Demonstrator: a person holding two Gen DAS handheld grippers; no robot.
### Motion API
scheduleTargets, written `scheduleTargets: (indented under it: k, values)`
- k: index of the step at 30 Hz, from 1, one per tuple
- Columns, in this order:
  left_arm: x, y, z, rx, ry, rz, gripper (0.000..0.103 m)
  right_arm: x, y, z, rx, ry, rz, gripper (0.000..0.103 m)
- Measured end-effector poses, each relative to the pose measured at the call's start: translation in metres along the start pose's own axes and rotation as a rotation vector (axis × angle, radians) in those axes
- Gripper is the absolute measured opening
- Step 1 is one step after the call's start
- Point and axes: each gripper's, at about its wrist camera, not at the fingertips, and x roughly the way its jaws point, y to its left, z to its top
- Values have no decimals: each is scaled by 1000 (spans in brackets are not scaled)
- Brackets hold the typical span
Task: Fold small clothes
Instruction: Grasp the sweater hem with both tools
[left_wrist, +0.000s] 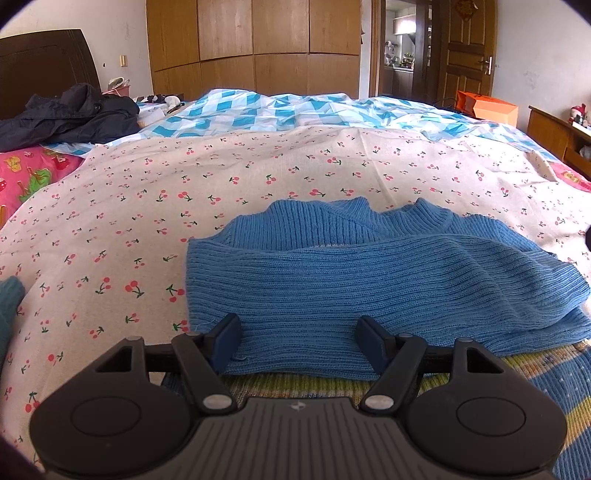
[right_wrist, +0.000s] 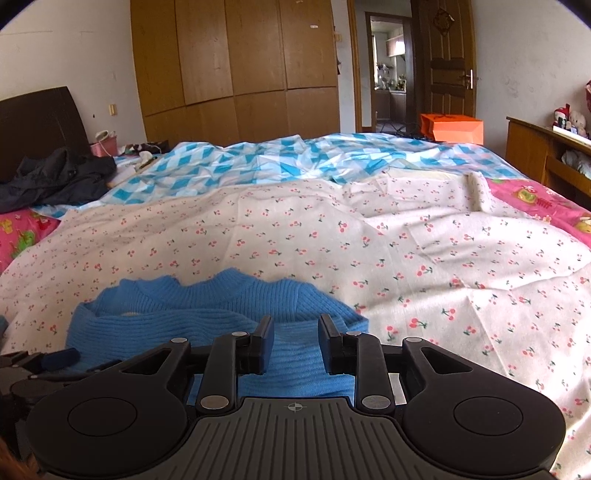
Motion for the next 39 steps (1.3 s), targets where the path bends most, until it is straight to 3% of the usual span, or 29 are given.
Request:
scheduleTargets:
  k: [6, 9, 12, 17, 20, 27, 33, 39]
  values:
    - [2, 2, 1, -12, 0, -7, 76, 44, 0, -8, -4, 75, 37, 26]
    - [2, 4, 1, -20, 0, -13, 77, 68, -7, -17, 6, 142, 5, 26]
    - [0, 8, 1, -22, 0, -13, 77, 68, -15, -21, 34, 149, 9, 25]
    - [-15, 21, 2, -42, 16, 26, 77, 34, -20, -23, -42, 157, 0, 26]
    - [-38, 32, -4, -20, 39, 35, 76, 1, -37, -30, -21, 205, 21, 28]
    - [-97, 62, -34, 46, 207, -35, 76, -72, -62, -68, 52, 365, 105, 28]
    - [-119, 70, -55, 24, 387, -72, 76, -89, -66, -106, 102, 530, 162, 28]
    - [-133, 71, -64, 89, 428, -23, 76, -99, -62, -116, 114, 586, 227, 30]
